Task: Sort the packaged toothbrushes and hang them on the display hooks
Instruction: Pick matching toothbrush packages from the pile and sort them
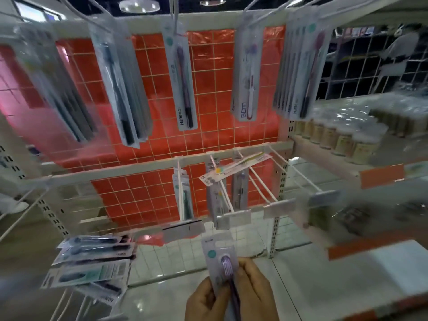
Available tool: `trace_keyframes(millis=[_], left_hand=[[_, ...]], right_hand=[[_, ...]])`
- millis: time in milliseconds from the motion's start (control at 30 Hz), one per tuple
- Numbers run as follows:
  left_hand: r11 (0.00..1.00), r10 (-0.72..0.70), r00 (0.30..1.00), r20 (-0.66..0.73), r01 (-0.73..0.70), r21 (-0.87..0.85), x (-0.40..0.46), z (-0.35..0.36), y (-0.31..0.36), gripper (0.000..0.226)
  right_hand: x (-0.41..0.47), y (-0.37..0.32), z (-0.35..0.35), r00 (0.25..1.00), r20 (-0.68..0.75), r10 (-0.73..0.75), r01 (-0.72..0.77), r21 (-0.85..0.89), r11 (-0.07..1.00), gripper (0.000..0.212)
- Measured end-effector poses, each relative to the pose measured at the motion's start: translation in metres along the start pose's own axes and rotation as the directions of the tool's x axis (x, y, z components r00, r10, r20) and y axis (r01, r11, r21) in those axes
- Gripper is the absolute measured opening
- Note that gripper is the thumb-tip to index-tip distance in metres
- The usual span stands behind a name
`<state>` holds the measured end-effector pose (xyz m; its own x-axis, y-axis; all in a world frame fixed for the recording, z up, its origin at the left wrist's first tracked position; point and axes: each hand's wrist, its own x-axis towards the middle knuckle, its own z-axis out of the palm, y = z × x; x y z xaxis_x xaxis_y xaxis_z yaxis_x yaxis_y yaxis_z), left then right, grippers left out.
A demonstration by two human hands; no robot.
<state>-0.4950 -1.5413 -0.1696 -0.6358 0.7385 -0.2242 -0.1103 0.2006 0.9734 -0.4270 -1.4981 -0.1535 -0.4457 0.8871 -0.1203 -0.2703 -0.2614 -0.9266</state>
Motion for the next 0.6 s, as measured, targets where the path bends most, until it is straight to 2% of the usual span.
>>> trace_keyframes(millis=[33, 100, 133, 200, 267, 400, 500, 600], left_hand=[[1.000, 0.005, 1.000, 0.002, -0.005, 0.003, -0.006, -0.003, 0.007, 0.025], [1.000, 0.005, 1.000, 0.006, -0.005, -0.010, -0.020, -0.008, 0.025, 0.031], [1.000, 0.008, 1.000, 0.007, -0.008, -0.016, -0.027, -0.010, 0.035, 0.031], [0.999, 0.027, 1.000, 0.017, -0.026, -0.028, -0.038, -0.010, 0.053, 0.024], [0.997, 0.045, 0.999, 0.026, -0.044, -0.063, -0.048, -0.012, 0.072, 0.020], [0.988, 0.039, 0.999, 0.029, -0.034, -0.151, -0.058, -0.007, 0.109, 0.025], [0.988, 0.073, 0.997, 0.036, -0.067, -0.142, -0.058, 0.003, 0.137, 0.027], [0.985, 0.118, 0.993, 0.010, -0.116, -0.127, -0.052, 0.022, 0.163, 0.024]], right_hand=[[-0.008, -0.009, 0.001, 1.000, 0.007, 0.003, -0.003, -0.013, 1.000, 0.039], [-0.019, -0.027, -0.004, 0.999, 0.038, -0.002, 0.004, -0.046, 0.999, 0.017], [-0.022, -0.035, -0.009, 0.999, 0.036, -0.012, 0.015, -0.080, 0.997, 0.014], [-0.026, -0.049, -0.016, 1.000, 0.023, -0.019, 0.024, -0.232, 0.972, 0.027], [-0.030, -0.064, -0.019, 1.000, 0.020, -0.011, 0.017, -0.321, 0.947, 0.031], [-0.034, -0.096, -0.017, 0.998, 0.052, 0.026, -0.007, -0.338, 0.941, 0.029], [-0.029, -0.118, -0.015, 0.996, 0.089, -0.030, 0.061, -0.359, 0.931, 0.027], [-0.019, -0.142, -0.017, 0.990, 0.106, -0.092, 0.123, -0.335, 0.934, 0.015]])
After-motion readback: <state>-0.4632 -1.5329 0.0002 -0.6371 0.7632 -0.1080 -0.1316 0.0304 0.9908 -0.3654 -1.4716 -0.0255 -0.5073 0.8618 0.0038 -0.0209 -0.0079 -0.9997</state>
